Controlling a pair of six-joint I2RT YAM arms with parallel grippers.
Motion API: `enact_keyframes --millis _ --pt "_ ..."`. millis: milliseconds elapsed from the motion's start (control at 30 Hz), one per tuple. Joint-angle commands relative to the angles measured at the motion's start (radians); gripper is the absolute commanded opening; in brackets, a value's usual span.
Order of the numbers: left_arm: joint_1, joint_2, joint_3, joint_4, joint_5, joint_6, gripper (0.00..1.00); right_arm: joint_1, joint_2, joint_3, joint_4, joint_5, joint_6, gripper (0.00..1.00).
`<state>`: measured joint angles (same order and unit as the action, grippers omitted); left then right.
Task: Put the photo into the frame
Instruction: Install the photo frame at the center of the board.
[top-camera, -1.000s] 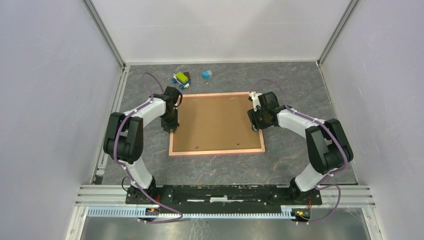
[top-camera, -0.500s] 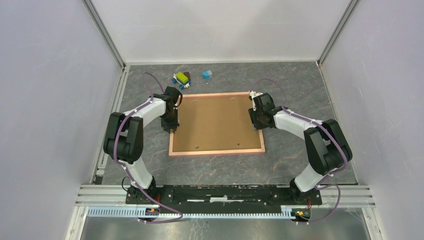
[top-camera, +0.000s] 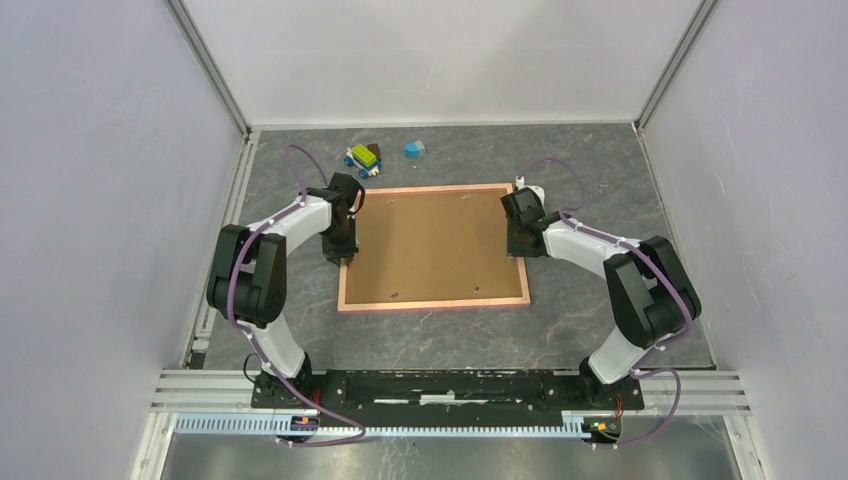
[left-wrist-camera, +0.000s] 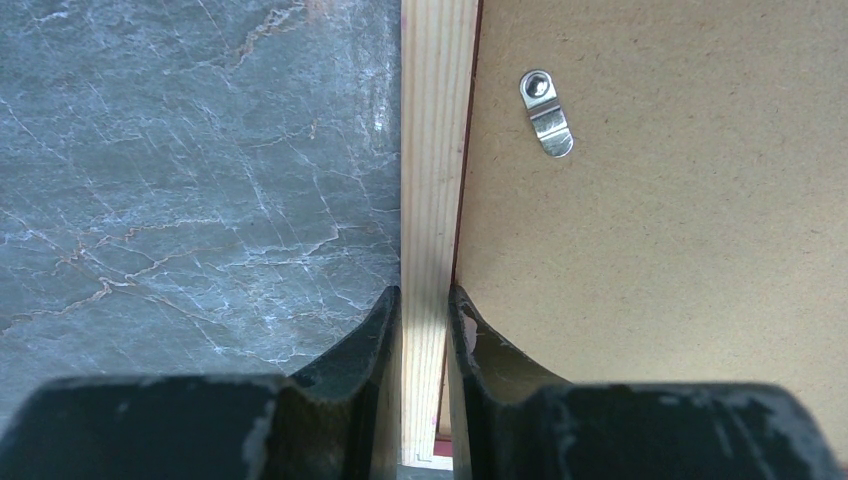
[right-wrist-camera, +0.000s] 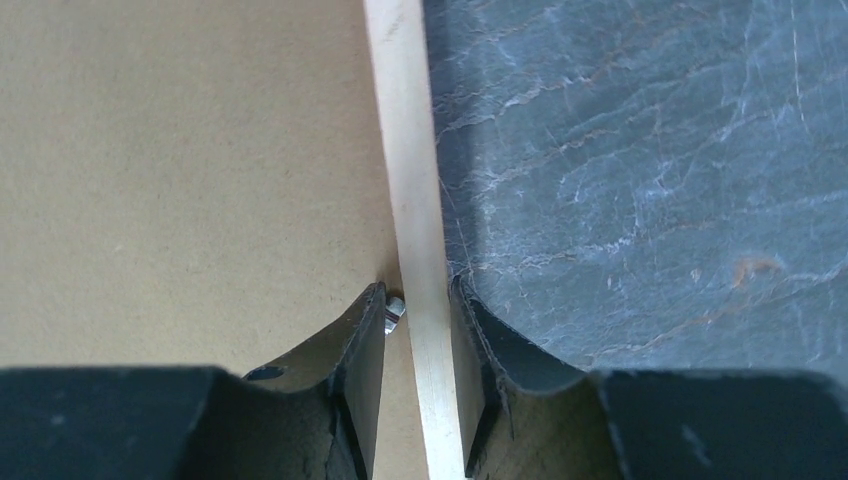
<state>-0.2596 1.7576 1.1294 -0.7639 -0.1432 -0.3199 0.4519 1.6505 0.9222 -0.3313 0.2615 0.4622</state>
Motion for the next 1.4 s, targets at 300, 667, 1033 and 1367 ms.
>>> enact_keyframes --millis 300,667,1033,1367 --pt "-0.012 -0.030 -0.033 0.010 0.034 -0.018 0.02 0.079 0.104 0.015 -0.216 0.008 0.335 0.50" --pt "-0.012 -0.035 -0.032 0.015 0.043 -0.024 0.02 0.086 0.077 -0.034 -0.261 0.049 0.315 0.40" --pt "-0.013 -0.038 -0.039 0.017 0.055 -0.027 0.02 0.085 0.049 -0.007 -0.265 0.022 0.374 0.22" --pt "-0.041 -0.028 -0.065 0.016 0.120 -0.026 0.02 0.046 -0.158 -0.063 -0.059 0.007 0.042 0.76"
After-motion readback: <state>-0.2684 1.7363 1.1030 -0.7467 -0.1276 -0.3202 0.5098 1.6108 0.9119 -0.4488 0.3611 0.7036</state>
